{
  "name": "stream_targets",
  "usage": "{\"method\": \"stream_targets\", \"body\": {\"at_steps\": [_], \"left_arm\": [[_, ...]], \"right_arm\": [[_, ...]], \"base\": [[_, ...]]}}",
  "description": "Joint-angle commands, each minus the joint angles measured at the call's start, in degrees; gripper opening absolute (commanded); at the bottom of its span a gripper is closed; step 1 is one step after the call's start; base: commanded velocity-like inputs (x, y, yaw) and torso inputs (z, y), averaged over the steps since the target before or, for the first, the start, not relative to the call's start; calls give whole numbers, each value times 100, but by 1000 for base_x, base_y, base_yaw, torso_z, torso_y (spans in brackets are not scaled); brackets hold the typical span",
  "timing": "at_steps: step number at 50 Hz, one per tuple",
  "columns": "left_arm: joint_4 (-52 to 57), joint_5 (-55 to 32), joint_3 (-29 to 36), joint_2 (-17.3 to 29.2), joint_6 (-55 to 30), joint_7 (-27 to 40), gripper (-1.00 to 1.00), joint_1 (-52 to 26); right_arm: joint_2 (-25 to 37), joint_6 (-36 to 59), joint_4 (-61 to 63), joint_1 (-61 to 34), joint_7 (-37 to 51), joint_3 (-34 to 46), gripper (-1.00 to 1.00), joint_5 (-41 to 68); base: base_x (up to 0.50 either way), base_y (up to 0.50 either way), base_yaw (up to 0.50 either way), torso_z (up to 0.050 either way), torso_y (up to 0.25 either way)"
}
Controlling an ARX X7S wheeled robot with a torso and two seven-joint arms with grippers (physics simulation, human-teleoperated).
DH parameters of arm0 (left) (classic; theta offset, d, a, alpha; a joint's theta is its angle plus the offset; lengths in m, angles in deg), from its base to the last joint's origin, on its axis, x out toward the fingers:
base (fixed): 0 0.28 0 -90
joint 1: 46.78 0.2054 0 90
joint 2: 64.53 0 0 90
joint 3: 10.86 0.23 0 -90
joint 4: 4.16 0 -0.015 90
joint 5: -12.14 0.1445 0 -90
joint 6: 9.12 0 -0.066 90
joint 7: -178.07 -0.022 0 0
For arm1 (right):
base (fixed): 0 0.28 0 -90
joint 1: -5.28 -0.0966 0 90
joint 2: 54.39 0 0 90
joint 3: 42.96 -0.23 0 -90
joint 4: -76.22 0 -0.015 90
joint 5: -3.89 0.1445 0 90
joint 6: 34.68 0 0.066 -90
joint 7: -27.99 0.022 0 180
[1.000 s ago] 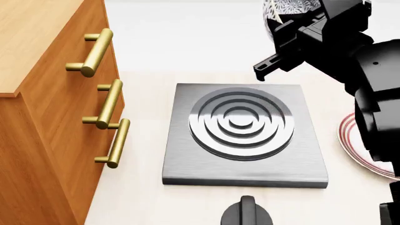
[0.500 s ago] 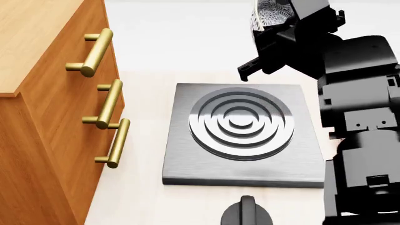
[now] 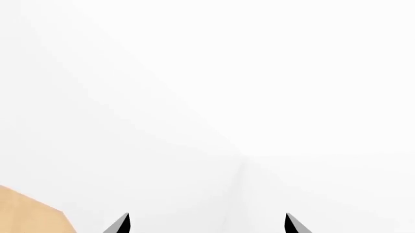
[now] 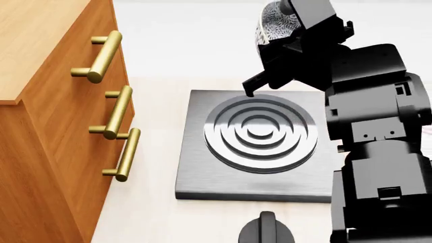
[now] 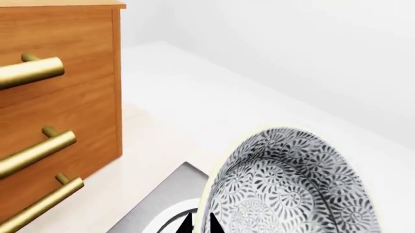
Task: Put the bowl on the stove.
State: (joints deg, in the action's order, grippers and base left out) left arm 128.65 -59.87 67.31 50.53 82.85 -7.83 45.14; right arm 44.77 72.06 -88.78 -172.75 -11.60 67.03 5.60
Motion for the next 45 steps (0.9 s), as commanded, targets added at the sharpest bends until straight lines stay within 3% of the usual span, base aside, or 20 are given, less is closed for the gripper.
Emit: {"method": "stream_targets", "body": {"at_steps": [1, 9, 21, 45], "left_arm": [[-33, 126, -183, -147, -1, -39, 100, 0], [-24, 196, -176, -149, 14, -61, 100, 15], [-17, 197, -188, -156, 60, -87, 100, 28], [-58, 438, -158, -209, 120, -56, 100, -10]], "right_arm": [[-159, -5, 1, -23, -138, -300, -100, -148], [-145, 38, 1, 5, -105, -351, -100, -149], [-140, 63, 1, 15, -86, -403, -100, -154], [-168, 85, 1, 28, -92, -451, -100, -162]], "base": [[0, 0, 0, 0, 0], [0, 0, 0, 0, -15], [0, 0, 0, 0, -243], [0, 0, 0, 0, -12]]}}
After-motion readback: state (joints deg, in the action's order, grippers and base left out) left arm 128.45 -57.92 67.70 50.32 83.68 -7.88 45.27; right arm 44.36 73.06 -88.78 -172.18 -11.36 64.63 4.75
